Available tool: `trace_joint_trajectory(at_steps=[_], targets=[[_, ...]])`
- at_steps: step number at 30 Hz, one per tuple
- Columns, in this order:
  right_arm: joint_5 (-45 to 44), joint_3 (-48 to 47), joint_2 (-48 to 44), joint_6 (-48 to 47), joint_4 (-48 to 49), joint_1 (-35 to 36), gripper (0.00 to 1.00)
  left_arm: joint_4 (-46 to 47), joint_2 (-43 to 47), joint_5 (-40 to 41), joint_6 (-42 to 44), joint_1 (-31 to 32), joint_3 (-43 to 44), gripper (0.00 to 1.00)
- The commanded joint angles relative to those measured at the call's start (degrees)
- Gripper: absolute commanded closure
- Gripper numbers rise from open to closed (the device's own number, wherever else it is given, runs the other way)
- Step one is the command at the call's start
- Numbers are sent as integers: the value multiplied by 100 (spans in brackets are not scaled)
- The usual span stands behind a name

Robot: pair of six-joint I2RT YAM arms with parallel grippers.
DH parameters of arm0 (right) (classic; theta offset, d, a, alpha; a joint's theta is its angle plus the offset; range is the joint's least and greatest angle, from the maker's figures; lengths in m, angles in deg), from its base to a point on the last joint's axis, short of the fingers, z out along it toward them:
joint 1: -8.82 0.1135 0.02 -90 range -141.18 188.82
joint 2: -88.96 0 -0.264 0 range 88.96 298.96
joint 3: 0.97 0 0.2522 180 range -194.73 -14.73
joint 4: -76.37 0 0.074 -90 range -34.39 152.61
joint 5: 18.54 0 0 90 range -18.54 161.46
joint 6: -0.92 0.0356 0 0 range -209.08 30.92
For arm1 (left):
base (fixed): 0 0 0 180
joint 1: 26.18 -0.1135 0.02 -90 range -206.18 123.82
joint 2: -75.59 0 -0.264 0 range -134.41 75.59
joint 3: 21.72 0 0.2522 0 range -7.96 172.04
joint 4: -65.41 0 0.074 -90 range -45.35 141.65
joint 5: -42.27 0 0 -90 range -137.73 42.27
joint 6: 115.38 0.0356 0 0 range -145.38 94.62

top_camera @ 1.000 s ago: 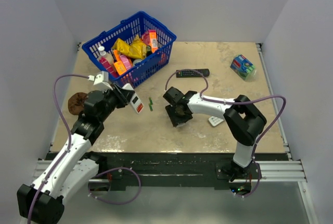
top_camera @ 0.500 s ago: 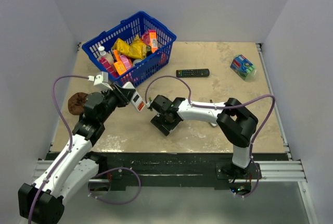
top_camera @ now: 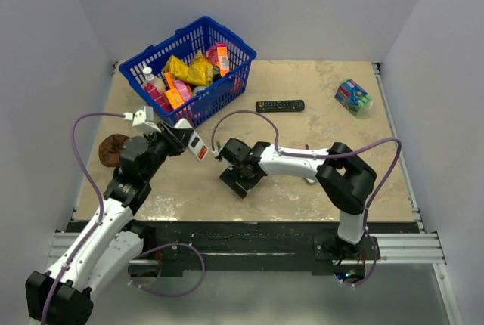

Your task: Load the batteries into the remote control

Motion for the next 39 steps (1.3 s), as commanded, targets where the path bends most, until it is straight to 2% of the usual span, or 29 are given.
trace_joint_trajectory(at_steps=[1, 20, 29, 39], targets=[[-8, 199, -212, -11, -223, -22, 25, 238, 105, 93, -91, -28, 32, 100], [89, 384, -116, 147, -22, -189, 32, 229, 52, 75, -30, -28, 68, 100], [18, 410, -107, 191, 49, -224, 39, 343, -89, -39, -30, -28, 50, 100], [-166, 261, -318, 183, -22, -224, 53, 897, -422, -372, -91, -37, -143, 100]])
